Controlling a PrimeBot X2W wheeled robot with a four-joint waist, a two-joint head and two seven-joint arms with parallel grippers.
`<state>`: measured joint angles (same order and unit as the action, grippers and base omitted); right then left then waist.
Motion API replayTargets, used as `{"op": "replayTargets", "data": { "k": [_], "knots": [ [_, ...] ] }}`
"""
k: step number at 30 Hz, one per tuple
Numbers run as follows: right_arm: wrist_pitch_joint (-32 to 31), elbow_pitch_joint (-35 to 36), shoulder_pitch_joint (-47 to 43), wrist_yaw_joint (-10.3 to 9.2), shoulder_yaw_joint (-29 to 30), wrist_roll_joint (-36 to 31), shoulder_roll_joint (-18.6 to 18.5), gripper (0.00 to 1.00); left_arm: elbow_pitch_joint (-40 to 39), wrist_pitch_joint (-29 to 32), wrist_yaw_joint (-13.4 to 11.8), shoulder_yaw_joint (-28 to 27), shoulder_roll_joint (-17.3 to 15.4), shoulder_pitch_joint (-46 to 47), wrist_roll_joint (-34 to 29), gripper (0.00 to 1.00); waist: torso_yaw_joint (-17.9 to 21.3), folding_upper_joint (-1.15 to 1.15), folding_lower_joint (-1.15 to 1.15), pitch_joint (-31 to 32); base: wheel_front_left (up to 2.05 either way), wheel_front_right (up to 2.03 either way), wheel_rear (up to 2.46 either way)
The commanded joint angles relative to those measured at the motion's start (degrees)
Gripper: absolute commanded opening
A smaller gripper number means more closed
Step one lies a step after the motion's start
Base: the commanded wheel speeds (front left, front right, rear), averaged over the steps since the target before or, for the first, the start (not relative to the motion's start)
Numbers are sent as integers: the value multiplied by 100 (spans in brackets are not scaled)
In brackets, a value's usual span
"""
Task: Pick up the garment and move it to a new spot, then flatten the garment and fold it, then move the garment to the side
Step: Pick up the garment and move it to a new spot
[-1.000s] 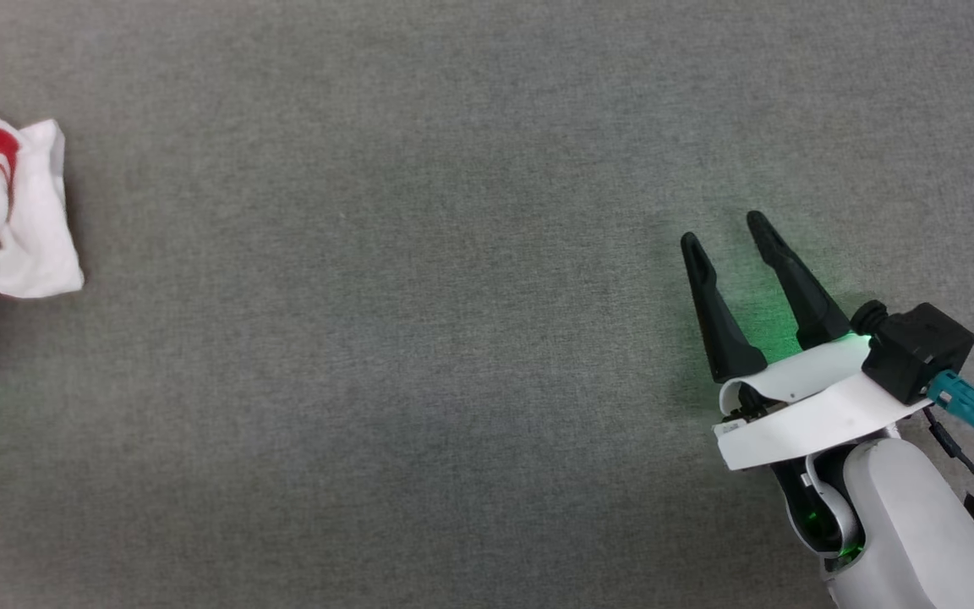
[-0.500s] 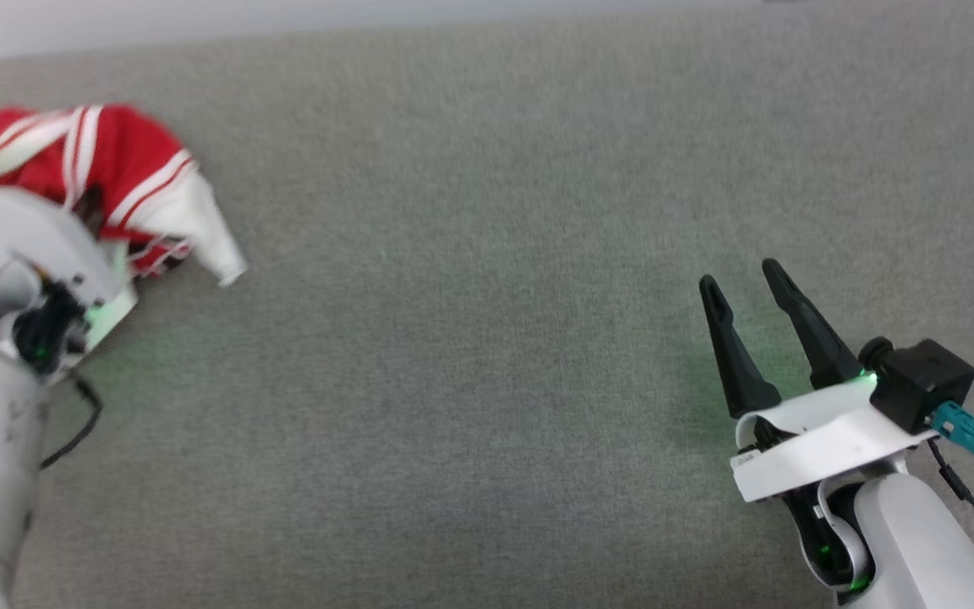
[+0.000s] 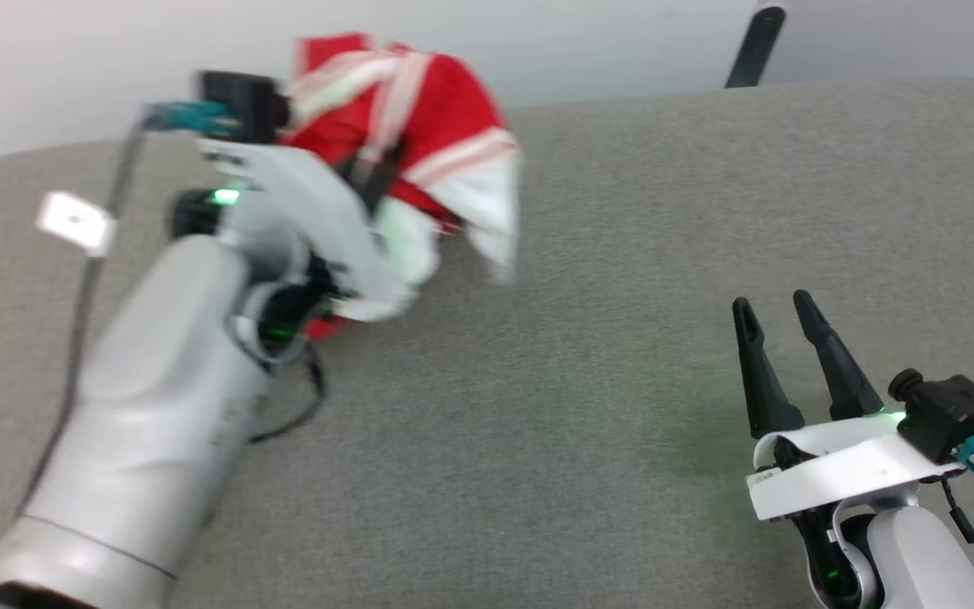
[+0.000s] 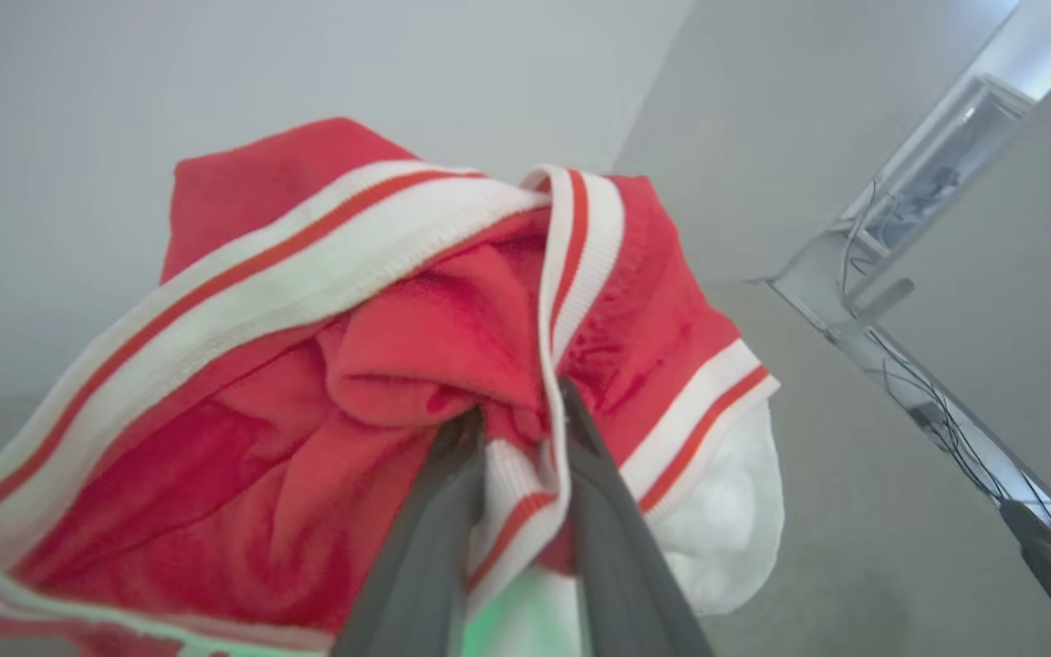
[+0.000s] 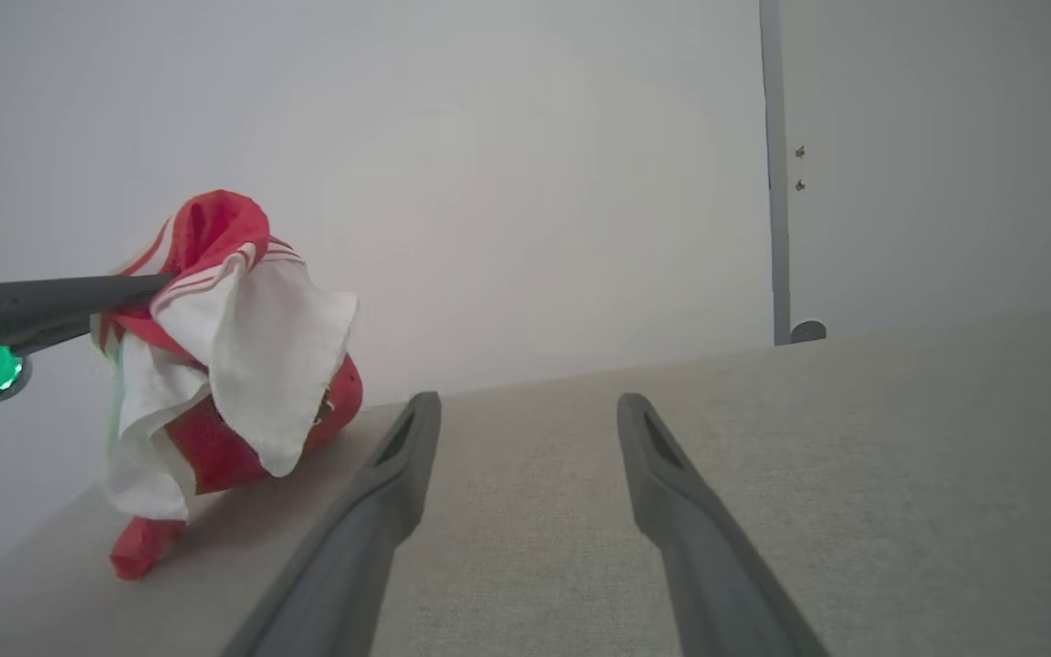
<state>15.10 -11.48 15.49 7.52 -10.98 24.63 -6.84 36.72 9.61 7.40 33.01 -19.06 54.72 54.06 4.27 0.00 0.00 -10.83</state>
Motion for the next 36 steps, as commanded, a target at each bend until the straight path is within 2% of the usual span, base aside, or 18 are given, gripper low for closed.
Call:
{"op": "replayTargets", "data": {
  "k": [1, 4, 11, 19, 28, 29, 30, 31, 32, 36],
  "knots": [
    [4, 38, -69, -6, 50, 46, 42, 100, -76, 41, 12, 112, 53, -63, 25, 0, 292, 0, 0, -123, 0, 0, 0],
    [4, 98, -7, -6, 105, 76, 105, 100, -175, 171, 12, 508, 306, -46, -39, 0, 573, 0, 0, -295, 0, 0, 0],
    [4, 185, 189, -6, 237, 154, 250, 100, 282, 251, 12, 1045, 717, 217, 92, 0, 1310, 0, 0, -759, 0, 0, 0],
    [4, 228, 265, -6, 276, 268, 358, 100, 777, 683, 12, 1751, 474, 324, 320, 0, 1919, 0, 0, -1082, 0, 0, 0],
    [4, 264, 288, -6, 212, 404, 394, 100, 958, 1085, -1, 2480, 175, 360, 566, 0, 2067, 0, 0, -1203, 0, 0, 0],
    [4, 263, 291, -6, 216, 424, 394, 100, 986, 1068, -1, 2544, 159, 369, 578, 16, 2057, 0, 0, -1200, 0, 0, 0],
    [4, 259, 294, -6, 222, 435, 395, 100, 1000, 1027, -3, 2603, 157, 377, 588, 42, 2037, 0, 0, -1190, 0, 0, 0],
    [4, 254, 299, -6, 225, 432, 395, 100, 1013, 975, -3, 2635, 152, 399, 612, 89, 2013, 0, 0, -1178, 0, 0, 0],
    [4, 249, 303, -6, 228, 418, 395, 100, 1027, 922, -3, 2663, 148, 424, 645, 100, 1982, 0, 0, -1158, 0, 0, 0],
    [4, 206, 293, -6, 212, 284, 394, 100, 1029, 654, -3, 2758, 128, 522, 750, 100, 1785, 0, 0, -1037, 0, 0, 0]
  ]
}}
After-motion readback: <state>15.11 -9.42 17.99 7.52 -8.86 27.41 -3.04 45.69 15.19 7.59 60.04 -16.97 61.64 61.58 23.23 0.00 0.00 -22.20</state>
